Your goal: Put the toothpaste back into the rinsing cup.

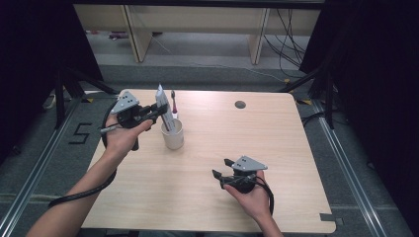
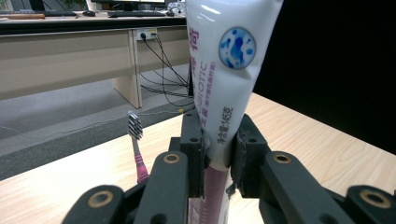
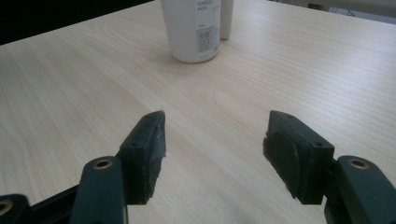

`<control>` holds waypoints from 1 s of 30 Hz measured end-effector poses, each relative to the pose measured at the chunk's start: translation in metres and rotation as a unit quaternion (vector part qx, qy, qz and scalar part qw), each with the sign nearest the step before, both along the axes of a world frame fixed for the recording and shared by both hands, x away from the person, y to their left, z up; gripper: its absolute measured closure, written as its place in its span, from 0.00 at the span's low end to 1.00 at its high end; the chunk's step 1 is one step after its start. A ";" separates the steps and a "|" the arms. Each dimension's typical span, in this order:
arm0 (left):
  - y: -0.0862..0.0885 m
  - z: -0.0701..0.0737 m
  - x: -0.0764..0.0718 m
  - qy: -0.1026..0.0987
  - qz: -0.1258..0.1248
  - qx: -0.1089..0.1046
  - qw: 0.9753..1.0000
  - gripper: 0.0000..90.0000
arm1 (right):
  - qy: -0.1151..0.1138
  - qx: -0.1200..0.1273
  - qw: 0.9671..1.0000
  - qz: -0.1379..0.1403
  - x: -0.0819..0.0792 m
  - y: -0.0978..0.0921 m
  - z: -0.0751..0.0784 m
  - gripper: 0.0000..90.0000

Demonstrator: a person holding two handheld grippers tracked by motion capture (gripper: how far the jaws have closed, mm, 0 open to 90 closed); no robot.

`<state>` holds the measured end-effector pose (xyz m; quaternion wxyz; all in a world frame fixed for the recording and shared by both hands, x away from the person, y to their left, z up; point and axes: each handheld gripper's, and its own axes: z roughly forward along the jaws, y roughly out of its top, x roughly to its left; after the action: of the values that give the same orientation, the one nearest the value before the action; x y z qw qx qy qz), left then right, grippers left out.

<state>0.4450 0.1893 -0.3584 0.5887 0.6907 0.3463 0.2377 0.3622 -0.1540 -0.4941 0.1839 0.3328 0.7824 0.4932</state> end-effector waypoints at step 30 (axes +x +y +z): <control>-0.001 -0.007 0.015 -0.004 0.030 0.018 0.999 0.85 | 0.002 -0.005 1.000 0.004 0.000 0.001 -0.002 0.43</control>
<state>0.4602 0.1885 -0.3651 0.5700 0.6897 0.3598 0.2645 0.3625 -0.1533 -0.4958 0.1818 0.3298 0.7865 0.4894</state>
